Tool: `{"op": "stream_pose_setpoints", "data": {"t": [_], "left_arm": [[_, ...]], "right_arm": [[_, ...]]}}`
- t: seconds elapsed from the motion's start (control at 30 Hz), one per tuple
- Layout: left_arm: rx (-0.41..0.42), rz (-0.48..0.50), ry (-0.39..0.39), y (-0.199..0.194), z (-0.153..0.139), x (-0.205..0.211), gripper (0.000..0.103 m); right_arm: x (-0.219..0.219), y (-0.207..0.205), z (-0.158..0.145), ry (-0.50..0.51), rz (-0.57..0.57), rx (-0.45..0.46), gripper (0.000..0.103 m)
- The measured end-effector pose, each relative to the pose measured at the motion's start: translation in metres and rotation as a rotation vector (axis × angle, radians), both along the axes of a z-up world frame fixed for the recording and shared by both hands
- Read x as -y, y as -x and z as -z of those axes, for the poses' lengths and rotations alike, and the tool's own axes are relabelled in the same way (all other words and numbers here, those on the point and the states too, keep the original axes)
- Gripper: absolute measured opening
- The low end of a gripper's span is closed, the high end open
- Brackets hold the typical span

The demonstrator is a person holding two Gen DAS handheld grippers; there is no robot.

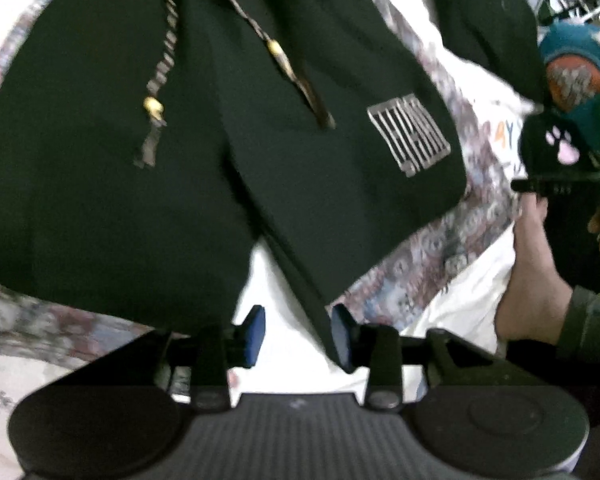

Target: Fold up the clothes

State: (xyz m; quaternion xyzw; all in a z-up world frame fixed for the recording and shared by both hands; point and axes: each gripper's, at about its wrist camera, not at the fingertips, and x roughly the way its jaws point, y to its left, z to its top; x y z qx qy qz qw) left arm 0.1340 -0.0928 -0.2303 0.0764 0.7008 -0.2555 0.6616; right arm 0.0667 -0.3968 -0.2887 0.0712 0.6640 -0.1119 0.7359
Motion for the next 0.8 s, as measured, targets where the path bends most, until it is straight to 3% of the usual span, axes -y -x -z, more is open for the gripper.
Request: {"op": "stream_pose_setpoints", "data": {"t": [0.3, 0.47, 0.6, 0.8], "left_arm": [[0.087, -0.082, -0.016, -0.026, -0.058, -0.065, 0.039], [0.136, -0.163, -0.020, -0.036, -0.074, -0.106, 0.039], [0.176, -0.218, 0.013, -0.039, -0.086, -0.139, 0.040], [0.202, -0.265, 0.006, -0.035, -0.088, -0.179, 0.042]], "right_arm": [[-0.023, -0.011, -0.035, -0.022, -0.048, 0.107, 0.050], [-0.042, -0.016, -0.046, -0.030, -0.079, 0.147, 0.051], [-0.052, -0.016, -0.051, -0.040, -0.073, 0.186, 0.064], [-0.068, -0.019, -0.050, -0.045, -0.082, 0.216, 0.069]]}}
